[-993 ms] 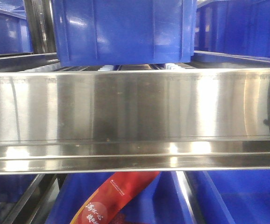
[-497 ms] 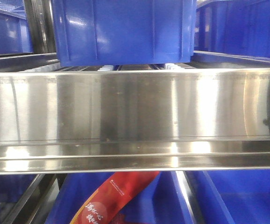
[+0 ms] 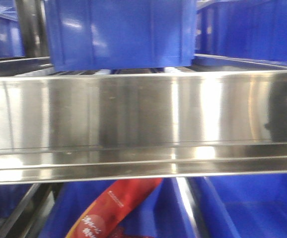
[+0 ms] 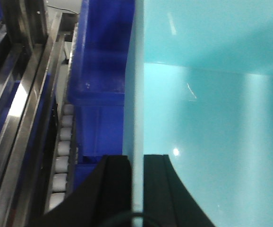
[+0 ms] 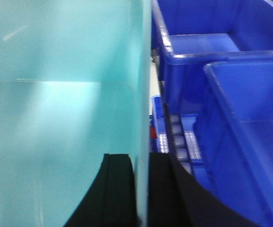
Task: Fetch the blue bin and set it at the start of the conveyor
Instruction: 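Hold the bin with both grippers while backing away from the shelf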
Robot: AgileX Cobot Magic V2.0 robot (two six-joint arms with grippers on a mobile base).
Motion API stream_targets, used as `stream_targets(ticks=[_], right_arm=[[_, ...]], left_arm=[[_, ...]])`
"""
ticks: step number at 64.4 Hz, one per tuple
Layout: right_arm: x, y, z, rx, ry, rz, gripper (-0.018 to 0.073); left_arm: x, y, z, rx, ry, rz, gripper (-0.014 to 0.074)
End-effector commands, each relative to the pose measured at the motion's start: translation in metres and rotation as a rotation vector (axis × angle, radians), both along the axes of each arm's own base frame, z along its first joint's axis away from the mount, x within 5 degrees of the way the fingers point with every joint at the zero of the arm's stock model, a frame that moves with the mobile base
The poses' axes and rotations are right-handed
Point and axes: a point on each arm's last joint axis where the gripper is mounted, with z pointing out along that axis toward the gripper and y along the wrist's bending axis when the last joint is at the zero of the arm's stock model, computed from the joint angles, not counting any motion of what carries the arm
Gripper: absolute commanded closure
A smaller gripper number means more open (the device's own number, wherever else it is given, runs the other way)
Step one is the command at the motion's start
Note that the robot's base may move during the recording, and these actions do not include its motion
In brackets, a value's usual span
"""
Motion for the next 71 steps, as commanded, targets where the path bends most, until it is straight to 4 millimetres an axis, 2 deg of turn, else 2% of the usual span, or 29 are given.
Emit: stream_targets(ticks=[1, 71], right_arm=[[-0.0032, -0.0064, 0.0104, -0.037, -0.063, -0.02, 0.0718], [-0.0034, -0.0066, 0.0101, -0.038, -0.06, -0.022, 0.0718]], left_arm=[[-0.0052, -0.0007, 0.0111, -0.018, -0.065, -0.017, 0.0708], [-0.0052, -0.0007, 0.0111, -0.018, -0.065, -0.017, 0.0708]])
